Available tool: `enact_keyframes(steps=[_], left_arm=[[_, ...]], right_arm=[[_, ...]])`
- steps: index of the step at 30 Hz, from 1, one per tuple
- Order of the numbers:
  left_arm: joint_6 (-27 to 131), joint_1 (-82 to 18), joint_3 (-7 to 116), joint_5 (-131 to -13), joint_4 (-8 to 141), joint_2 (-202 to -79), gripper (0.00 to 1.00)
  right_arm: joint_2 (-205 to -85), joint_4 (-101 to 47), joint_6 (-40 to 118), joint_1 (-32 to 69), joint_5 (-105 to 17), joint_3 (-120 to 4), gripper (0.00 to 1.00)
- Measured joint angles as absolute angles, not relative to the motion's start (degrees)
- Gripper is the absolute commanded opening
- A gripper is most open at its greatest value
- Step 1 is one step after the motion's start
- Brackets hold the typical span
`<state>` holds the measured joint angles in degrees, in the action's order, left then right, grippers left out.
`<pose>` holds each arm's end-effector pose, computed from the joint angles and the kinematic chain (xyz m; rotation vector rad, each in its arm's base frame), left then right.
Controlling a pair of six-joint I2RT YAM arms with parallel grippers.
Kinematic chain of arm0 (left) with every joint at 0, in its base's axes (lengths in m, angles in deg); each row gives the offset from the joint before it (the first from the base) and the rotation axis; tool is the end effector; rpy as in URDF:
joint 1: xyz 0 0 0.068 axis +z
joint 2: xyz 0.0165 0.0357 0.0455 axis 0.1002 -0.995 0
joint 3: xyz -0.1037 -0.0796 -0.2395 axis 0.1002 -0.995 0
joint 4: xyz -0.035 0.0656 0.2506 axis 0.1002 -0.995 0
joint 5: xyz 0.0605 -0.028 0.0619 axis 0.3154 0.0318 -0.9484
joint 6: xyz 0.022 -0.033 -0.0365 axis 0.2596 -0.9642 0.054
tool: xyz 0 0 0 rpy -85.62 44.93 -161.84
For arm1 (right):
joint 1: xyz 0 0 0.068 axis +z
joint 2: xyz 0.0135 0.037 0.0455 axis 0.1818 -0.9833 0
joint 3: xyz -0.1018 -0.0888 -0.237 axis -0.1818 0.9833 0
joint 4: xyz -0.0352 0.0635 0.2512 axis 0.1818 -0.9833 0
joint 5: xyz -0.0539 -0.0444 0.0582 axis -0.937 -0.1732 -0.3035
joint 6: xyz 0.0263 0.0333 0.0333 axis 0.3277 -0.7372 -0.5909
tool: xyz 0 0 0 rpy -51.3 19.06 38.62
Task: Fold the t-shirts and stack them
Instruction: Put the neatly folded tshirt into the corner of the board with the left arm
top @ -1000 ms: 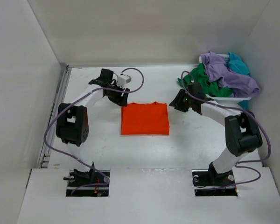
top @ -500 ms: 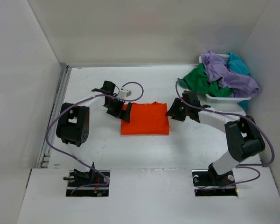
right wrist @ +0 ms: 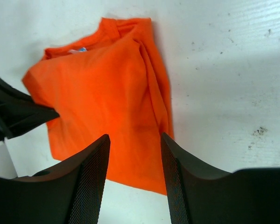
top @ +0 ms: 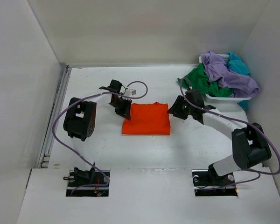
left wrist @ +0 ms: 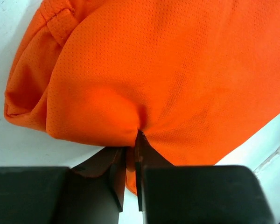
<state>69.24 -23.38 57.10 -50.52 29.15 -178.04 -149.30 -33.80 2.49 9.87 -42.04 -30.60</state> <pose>0.3592 -0.1327 0.1515 0.6815 2.7226 -0.7806 0.2864 0.1127 0.1993 0.4092 2.4295 0.7174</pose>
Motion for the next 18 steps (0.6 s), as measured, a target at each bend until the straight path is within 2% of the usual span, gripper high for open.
enact_keyframes(steps=[8, 18], left_arm=[[68.87, -16.73, 61.56, -52.0, 26.5, -179.64, 0.0], [75.53, -2.59, 82.8, -63.89, 26.5, -190.37, 0.0]], right_arm=[[-143.01, -35.49, 2.73, 6.52, -42.46, -30.53, 0.52], [-140.19, -40.21, 4.0, 4.1, -43.09, -30.42, 0.53]])
